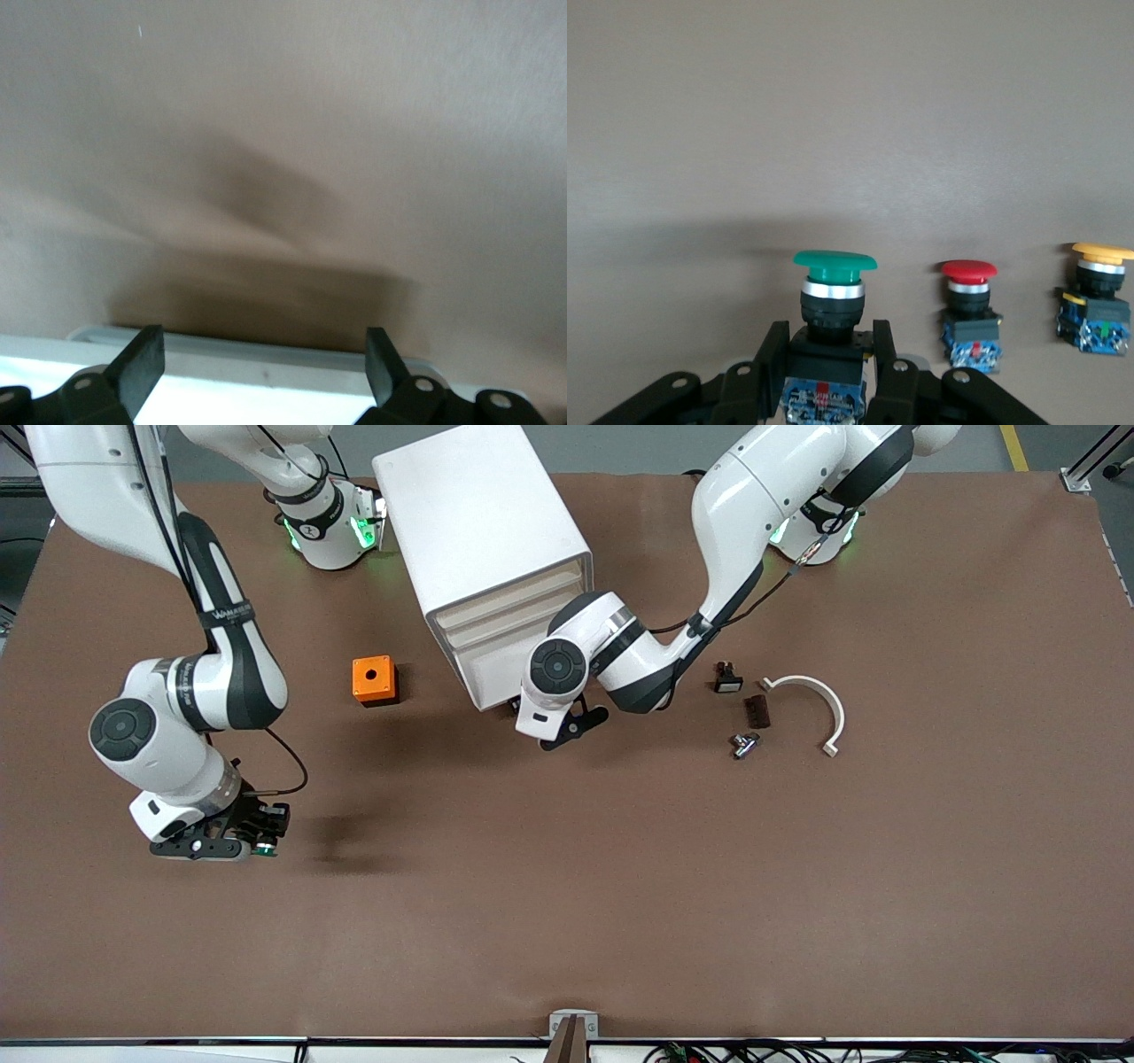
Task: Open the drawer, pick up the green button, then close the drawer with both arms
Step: 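Lower the green button beside the red button while the left gripper closes drawer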
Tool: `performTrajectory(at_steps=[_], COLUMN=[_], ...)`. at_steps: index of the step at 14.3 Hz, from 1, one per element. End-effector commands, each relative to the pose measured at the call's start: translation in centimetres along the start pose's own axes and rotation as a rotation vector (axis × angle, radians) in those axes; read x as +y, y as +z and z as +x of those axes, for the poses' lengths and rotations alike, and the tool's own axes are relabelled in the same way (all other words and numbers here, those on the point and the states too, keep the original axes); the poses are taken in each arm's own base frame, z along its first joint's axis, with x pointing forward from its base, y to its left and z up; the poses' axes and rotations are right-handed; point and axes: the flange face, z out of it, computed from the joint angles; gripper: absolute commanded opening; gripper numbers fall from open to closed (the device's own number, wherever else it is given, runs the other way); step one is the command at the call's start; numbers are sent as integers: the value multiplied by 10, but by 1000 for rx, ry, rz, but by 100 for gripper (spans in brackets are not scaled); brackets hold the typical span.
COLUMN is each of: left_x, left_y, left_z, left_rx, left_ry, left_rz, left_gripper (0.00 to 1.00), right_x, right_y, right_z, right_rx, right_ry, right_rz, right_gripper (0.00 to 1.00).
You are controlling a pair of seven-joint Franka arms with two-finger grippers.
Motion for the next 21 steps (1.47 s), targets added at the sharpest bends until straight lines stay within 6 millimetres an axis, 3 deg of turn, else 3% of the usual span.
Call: performTrajectory(at_steps=[1,10,11,13,14,15,18,21], left_x=[-4,-11,-11,-12,-13,-13,-13,-13], left_y=[4,47,48,52,56,57,59,59], left_z=[-18,-54,-55,-56,-57,-59,-61,-62], left_rx=[-45,-136,-144,-159,-174,-188,-198,-223], left_ry=[-42,-49,-52,-58,-63,-62,-53,-51], left_rz=[-1,66,67,72,77,76,77,74], left_gripper=[100,100,100,100,100,100,100,100], right_x=[9,-4,-4,-4,-4,-3,3,3], right_y=[22,76,79,77,76,73,59,21], right_z=[-2,-34,-35,-33,-32,-31,-24,-16], right_rx=[0,10,5,5,6,11,35,56], right_ry=[-2,44,44,48,50,52,50,38], right_rz=[23,67,67,67,67,67,68,72], right_gripper=[0,0,4,43,67,100,100,100])
